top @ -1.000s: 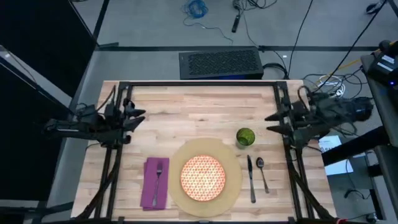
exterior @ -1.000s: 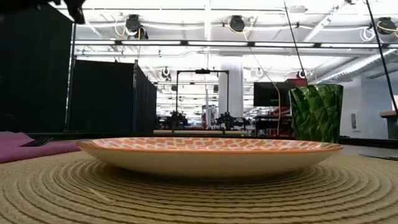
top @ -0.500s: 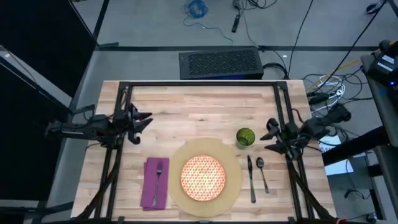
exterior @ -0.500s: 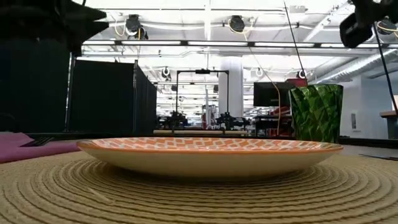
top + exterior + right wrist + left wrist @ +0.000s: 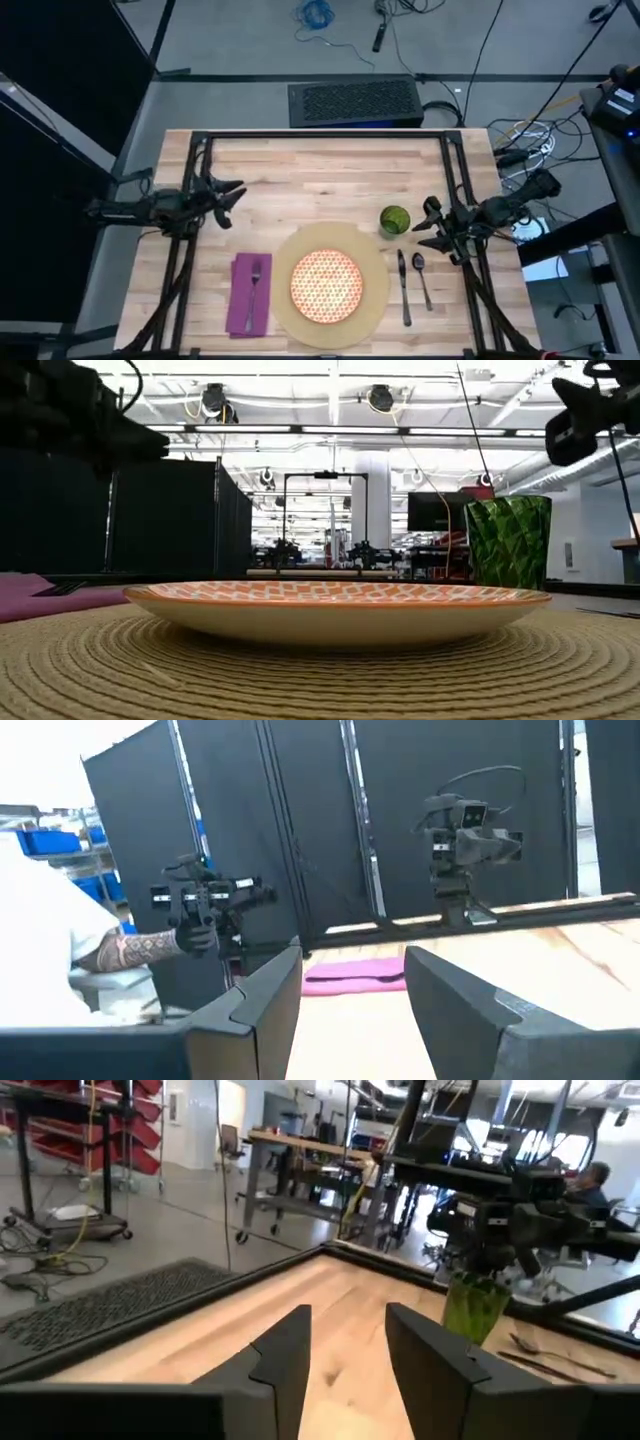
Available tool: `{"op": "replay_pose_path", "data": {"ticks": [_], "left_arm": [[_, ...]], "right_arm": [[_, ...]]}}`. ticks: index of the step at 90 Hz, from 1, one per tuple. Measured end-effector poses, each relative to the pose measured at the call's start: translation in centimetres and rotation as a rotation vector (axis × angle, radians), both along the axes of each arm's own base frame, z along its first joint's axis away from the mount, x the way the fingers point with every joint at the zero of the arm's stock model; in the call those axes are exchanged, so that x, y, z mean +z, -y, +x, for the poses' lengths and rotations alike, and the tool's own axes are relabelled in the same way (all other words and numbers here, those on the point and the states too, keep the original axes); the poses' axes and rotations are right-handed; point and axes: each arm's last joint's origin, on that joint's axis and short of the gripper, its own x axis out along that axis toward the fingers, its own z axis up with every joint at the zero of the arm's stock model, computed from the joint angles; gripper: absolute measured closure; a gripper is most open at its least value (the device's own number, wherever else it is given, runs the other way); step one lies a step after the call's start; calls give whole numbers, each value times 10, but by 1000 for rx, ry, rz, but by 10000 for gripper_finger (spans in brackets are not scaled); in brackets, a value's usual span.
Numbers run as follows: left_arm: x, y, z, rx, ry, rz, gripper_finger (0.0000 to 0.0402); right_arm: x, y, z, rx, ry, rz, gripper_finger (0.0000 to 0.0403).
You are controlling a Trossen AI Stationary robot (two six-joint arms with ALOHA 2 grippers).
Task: Set table place
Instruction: Return to Home Position
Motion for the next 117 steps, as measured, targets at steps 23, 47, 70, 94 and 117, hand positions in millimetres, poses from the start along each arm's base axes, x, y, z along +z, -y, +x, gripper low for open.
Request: {"op": "replay_pose_path", "data": {"ticks": [23,47,70,94,117], "left_arm": [[-4,2,2,-58,-19,-2,284],[-7,2,5,-64,-65,3,284],[-7,2,5,-59,-62,-1,284],[-7,2,5,-59,-62,-2,284],[-7,2,5,-59,-62,-2,284]], "right_arm": [[-9,1,2,-72,-91,-8,238],[-7,2,1,-76,-74,-61,238],[-7,2,1,-75,-76,-58,238],[-7,2,1,-74,-80,-58,238],[-7,2,1,-74,-81,-58,238]]}}
